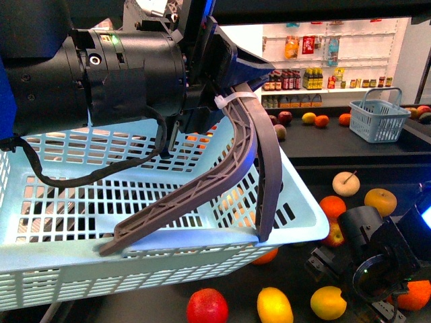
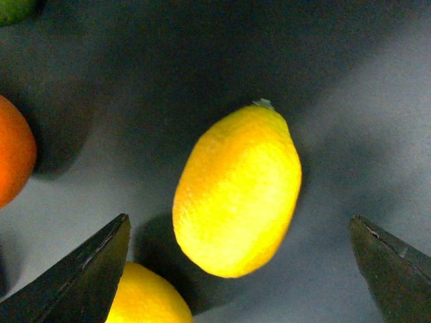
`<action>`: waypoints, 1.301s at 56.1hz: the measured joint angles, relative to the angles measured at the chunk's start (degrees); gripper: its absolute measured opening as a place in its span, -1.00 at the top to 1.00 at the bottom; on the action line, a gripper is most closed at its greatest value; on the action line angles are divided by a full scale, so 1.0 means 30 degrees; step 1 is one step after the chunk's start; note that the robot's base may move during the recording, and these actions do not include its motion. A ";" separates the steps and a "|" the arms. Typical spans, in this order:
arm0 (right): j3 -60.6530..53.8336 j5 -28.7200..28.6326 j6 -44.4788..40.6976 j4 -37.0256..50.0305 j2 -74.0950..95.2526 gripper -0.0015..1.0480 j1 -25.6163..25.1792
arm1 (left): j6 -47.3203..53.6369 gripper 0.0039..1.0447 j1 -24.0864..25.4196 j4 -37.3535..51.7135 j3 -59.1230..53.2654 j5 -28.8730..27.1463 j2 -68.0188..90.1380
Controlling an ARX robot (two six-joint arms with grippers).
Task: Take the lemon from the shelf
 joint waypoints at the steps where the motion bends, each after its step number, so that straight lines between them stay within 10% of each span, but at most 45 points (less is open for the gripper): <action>1: 0.0248 0.0015 0.0007 -0.0146 0.0087 -0.86 -0.0007 | 0.0000 0.86 0.0000 0.0000 0.0000 0.0000 0.0000; 46: 0.5901 0.0211 -0.0670 -0.4000 0.3417 -0.85 0.0022 | 0.0000 0.86 0.0000 0.0000 0.0000 -0.0007 0.0000; 73: 0.4430 0.0619 -0.1020 -0.3024 0.2506 0.07 -0.0080 | 0.0000 0.86 0.0000 0.0000 0.0000 -0.0007 0.0000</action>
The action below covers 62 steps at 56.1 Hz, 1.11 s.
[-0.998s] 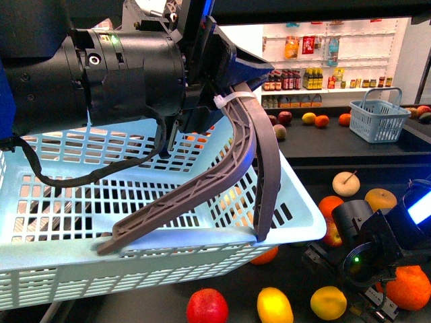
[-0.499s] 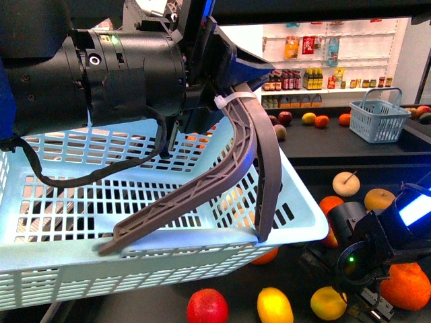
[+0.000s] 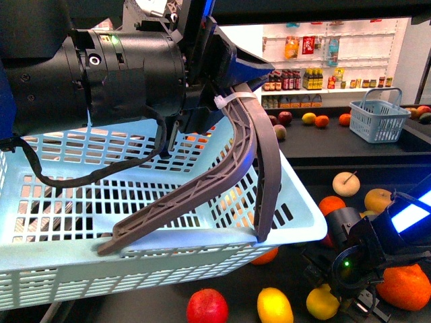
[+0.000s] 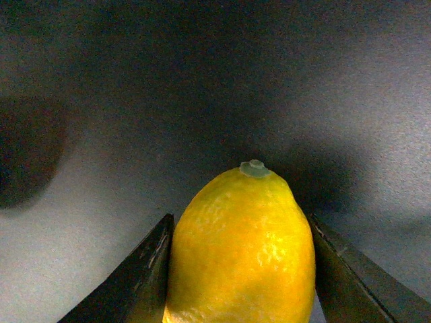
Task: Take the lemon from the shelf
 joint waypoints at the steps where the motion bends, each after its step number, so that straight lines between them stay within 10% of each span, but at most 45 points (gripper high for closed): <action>1: -0.0131 0.0095 -0.0109 0.0073 -0.0102 0.07 -0.0015 | 0.0000 0.86 0.0000 0.0000 0.0000 -0.0007 0.0000; 28: -0.6237 0.2754 -0.3388 0.6397 -1.0367 0.10 -0.2222 | 0.0000 0.86 0.0000 0.0000 0.0000 0.0007 0.0000; 62: -1.1409 -0.9238 0.1800 1.1861 -1.6058 0.12 0.1260 | 0.0000 0.86 0.0000 0.0000 0.0000 -0.0022 0.0000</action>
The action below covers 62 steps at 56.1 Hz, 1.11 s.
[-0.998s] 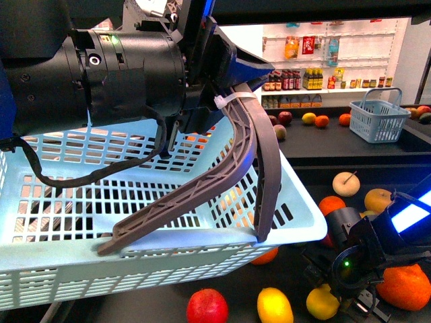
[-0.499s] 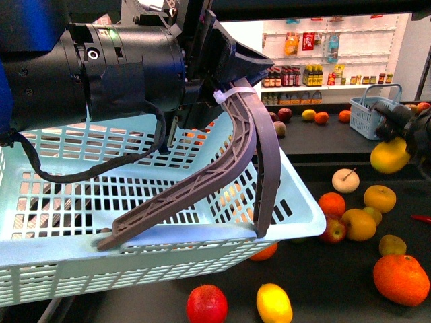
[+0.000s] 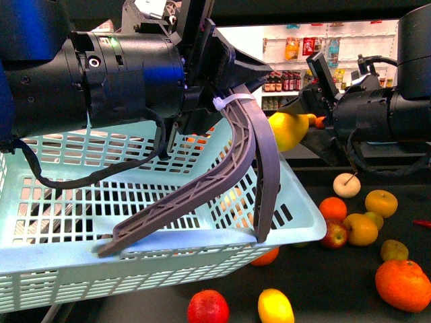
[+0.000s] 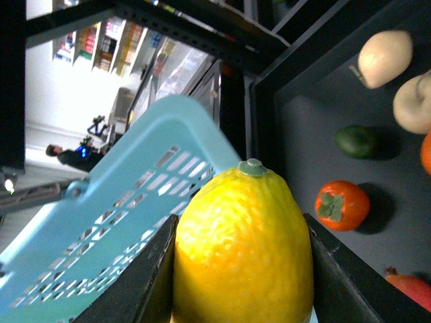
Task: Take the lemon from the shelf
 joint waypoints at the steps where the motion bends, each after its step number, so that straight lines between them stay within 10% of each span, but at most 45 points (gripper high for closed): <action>1: -0.0058 -0.0131 0.0073 0.0168 -0.0022 0.12 0.0080 | 0.0000 0.86 0.0000 0.0000 0.0000 0.0000 0.0000; 25: -0.0882 -0.0707 -0.2441 0.0415 -0.0131 0.12 0.1515 | 0.0000 0.86 0.0000 0.0000 0.0000 0.0022 0.0000; 47: -0.1005 -0.0488 -0.4065 0.0896 -0.0131 -0.88 0.1610 | -0.0109 0.86 0.0000 0.0000 0.0000 0.0036 0.0000; 62: -0.0022 0.0787 -0.4058 0.1311 0.0597 -0.86 -0.0007 | -0.0029 0.86 0.0000 0.0007 0.0007 -0.0022 0.0029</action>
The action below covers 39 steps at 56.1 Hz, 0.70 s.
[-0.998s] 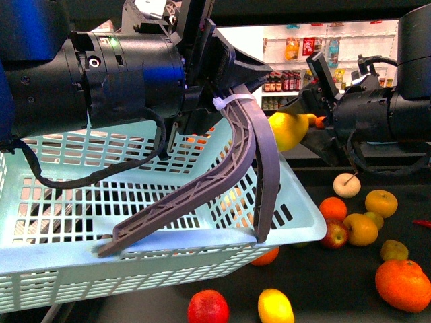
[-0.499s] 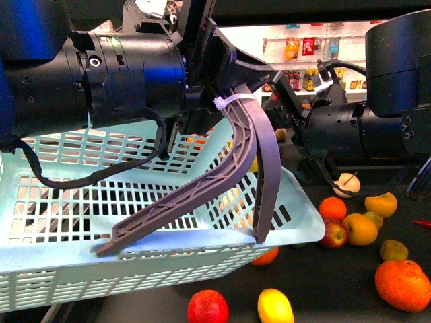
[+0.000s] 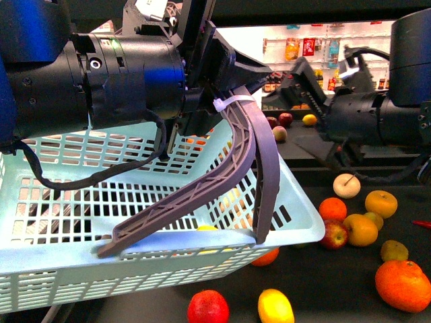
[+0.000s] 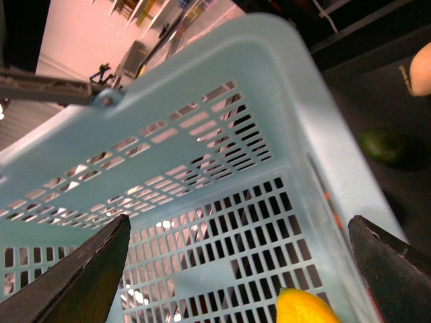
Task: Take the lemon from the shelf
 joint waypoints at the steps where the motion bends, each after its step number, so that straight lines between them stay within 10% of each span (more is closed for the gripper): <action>1: 0.0240 0.0372 -0.0036 -0.0080 0.0248 -0.86 -0.0291 | -0.0015 0.86 0.0000 0.0000 0.0000 0.0000 0.0000; 19: 0.3031 0.7315 -0.7344 -0.3228 0.6550 -0.86 -0.2929 | -0.0036 0.86 0.0000 0.0000 0.0000 0.0066 0.0000; 39: 0.3446 0.8648 -1.3748 -0.5107 1.1191 -0.86 -0.1661 | -0.0022 0.86 0.0000 0.0000 0.0000 0.0000 0.0000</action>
